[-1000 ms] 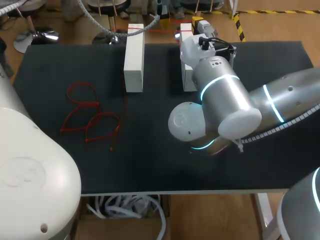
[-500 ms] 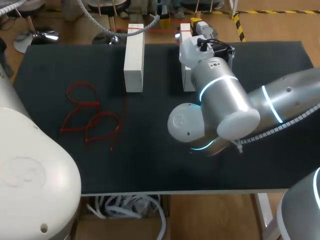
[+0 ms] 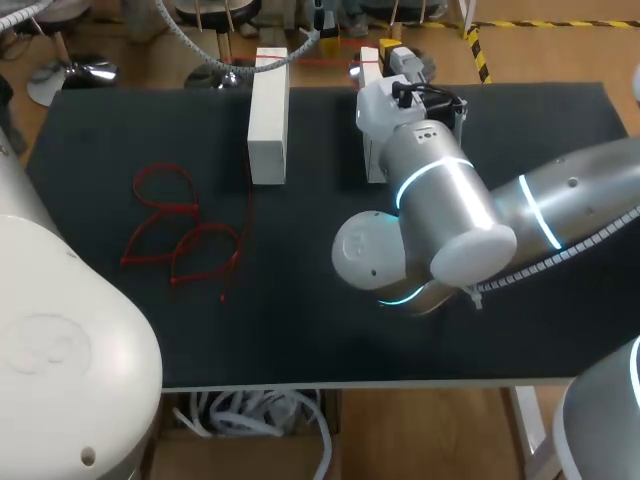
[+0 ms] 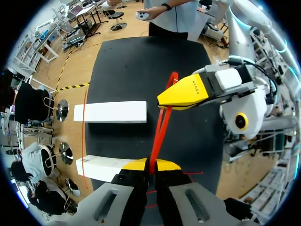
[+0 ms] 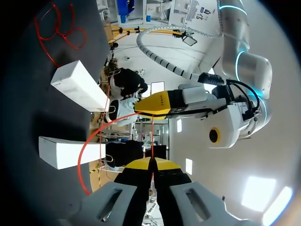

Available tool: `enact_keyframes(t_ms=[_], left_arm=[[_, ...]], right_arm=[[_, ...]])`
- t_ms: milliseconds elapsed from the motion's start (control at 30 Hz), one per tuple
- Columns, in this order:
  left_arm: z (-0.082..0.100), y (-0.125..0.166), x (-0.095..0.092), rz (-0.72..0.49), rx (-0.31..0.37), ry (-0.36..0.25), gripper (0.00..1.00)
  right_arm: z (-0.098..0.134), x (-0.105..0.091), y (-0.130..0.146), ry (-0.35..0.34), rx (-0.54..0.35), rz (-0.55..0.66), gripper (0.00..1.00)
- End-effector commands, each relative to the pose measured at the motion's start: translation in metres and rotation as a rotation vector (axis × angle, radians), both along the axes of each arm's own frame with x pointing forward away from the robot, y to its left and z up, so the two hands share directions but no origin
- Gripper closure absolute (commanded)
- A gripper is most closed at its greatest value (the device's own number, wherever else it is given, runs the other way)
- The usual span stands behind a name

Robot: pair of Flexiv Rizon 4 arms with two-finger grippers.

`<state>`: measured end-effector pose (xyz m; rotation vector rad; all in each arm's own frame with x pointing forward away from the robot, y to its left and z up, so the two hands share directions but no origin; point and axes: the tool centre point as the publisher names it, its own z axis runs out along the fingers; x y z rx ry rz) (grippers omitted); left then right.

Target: Grab the tape and strap the tape.

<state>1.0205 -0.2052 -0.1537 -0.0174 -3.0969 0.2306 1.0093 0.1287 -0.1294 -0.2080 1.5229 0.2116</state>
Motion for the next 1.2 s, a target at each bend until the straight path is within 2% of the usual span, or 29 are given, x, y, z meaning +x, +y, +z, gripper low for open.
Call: enact_keyframes(t_ms=[33,533,1200], left_arm=[[0.0009,-0.0006,0.0007,0.0,0.004,0.002,1.0],[0.0009,-0.0006,0.0007,0.0,0.004,0.002,1.0],[0.0009,-0.0006,0.0007,0.0,0.004,0.002,1.0]], right_arm=[[0.0065,0.0055,-0.007,0.015,0.0,0.011,1.0],[0.0006,0.0053,-0.0055,0.036,-0.014,0.04,1.0],[0.0058,0.0124,-0.0099,0.048,0.003,0.044,1.0]])
